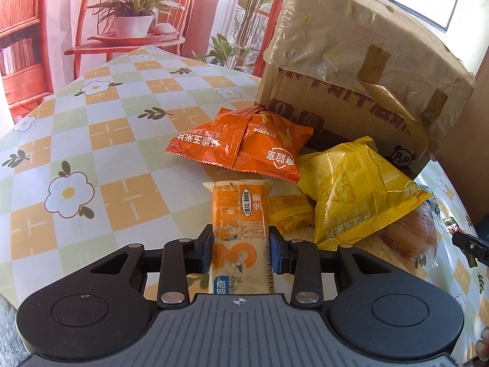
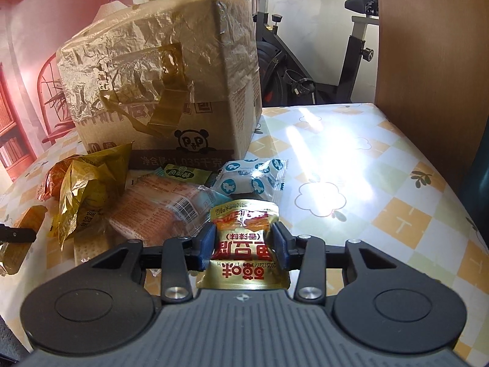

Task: Organize snacks
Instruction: 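Lift the orange wafer packet with left tool while right tool lifts the gold sachet, then carry both packets over the paper bag and open both tools to drop them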

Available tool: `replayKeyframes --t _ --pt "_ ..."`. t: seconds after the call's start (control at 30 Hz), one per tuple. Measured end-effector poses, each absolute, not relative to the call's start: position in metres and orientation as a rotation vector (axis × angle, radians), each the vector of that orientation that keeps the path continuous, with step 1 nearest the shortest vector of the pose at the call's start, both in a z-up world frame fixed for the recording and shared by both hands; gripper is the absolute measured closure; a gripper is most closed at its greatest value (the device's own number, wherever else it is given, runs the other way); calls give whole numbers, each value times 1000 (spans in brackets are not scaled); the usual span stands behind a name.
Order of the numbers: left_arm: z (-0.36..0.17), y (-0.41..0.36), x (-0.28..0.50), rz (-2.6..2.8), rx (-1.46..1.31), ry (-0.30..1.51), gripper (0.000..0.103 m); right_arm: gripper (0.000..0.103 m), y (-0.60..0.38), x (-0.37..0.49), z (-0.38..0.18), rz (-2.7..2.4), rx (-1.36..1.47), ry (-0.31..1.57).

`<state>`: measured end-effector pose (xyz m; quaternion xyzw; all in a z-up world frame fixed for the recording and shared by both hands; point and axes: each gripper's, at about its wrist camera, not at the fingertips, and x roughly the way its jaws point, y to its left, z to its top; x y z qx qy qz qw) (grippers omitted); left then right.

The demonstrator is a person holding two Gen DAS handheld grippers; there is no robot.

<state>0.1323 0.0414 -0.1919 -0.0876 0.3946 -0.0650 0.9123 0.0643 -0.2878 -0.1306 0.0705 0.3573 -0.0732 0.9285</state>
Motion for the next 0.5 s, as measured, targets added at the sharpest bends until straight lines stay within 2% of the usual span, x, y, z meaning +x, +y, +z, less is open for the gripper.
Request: replayKeyframes --t 0.3,0.5 --pt "-160 49 132 -163 -169 694 65 61 -270 65 -94 -133 96 632" --pt "-114 45 150 -196 -169 583 65 61 -254 81 -56 -89 51 533"
